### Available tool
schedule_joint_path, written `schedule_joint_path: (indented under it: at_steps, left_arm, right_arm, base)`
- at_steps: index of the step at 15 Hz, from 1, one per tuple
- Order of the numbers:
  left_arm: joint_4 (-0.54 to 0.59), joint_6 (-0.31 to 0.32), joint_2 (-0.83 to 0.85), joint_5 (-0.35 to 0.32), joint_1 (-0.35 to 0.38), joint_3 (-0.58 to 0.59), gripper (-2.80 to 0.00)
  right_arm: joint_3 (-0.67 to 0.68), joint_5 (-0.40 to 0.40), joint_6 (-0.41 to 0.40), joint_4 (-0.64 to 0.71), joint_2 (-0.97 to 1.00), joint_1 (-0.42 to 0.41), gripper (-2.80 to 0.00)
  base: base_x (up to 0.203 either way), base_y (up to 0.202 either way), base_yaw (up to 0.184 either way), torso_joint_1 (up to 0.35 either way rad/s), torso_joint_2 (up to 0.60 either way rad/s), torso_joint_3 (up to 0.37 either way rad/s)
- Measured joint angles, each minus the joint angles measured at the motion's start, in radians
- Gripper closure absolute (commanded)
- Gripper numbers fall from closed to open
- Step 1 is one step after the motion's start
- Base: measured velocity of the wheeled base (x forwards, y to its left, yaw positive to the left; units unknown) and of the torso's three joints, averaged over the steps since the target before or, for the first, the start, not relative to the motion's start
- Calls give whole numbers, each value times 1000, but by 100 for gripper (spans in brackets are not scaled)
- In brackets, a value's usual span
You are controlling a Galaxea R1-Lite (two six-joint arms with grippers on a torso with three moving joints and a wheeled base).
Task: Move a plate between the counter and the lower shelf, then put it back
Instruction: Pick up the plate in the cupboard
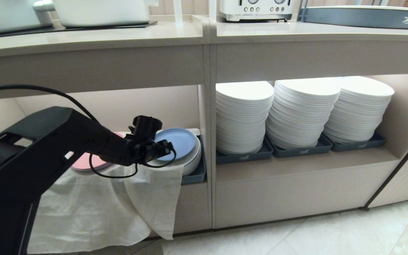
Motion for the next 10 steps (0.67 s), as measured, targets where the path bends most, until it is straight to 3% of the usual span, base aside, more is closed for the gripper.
schedule_joint_path:
  at_steps: [10]
  left_arm:
    - [36,-10,4,19,14,-4,-280]
  right_arm:
    - [0,0,0,0,0,0,0]
  base:
    - [0,0,0,0,0,0]
